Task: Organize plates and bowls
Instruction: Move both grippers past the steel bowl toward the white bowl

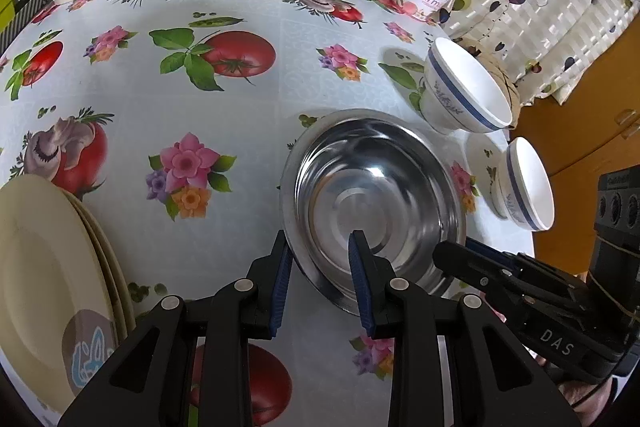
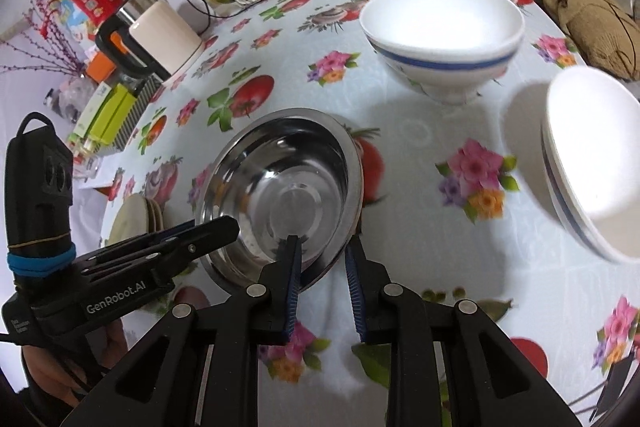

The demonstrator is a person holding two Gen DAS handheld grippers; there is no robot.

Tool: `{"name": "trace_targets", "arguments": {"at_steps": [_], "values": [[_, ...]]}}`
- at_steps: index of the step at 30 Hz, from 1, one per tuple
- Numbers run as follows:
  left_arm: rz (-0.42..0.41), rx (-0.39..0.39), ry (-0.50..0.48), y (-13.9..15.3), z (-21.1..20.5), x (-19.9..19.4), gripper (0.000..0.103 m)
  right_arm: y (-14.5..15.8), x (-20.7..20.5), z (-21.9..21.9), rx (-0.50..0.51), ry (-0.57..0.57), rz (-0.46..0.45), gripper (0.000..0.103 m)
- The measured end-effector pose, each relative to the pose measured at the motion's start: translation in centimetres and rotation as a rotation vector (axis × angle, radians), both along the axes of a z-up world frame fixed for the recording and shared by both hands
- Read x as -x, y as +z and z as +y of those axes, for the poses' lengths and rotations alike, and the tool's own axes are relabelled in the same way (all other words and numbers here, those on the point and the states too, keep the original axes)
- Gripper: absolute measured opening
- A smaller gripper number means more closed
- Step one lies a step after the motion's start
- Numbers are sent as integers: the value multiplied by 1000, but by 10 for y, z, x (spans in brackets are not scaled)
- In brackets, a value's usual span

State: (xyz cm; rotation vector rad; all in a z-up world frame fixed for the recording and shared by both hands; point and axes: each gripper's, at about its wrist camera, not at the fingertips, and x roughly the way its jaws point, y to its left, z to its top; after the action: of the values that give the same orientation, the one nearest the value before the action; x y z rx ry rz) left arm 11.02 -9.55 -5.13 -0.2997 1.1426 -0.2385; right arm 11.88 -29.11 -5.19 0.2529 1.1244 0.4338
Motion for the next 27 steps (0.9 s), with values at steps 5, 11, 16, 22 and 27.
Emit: {"name": "trace_targets", "arguments": {"at_steps": [5,11,16,22,27], "values": [[-19,-3,20,5,4,3,30,3,4,-5,9,-12,-8,27],[-33,-3,45,10,12,7,30,8,6,-17,14,-39,-26,36],[-62,-9,57,19,16,8,30,16,10,-22,21,-46,-47,36],[-96,-17,64,31,18,10,30,31,13,-20,36,-35,-88,36],[-110,-22,59,38,16,7,30,43,13,-17,48,-20,-128,36]]}}
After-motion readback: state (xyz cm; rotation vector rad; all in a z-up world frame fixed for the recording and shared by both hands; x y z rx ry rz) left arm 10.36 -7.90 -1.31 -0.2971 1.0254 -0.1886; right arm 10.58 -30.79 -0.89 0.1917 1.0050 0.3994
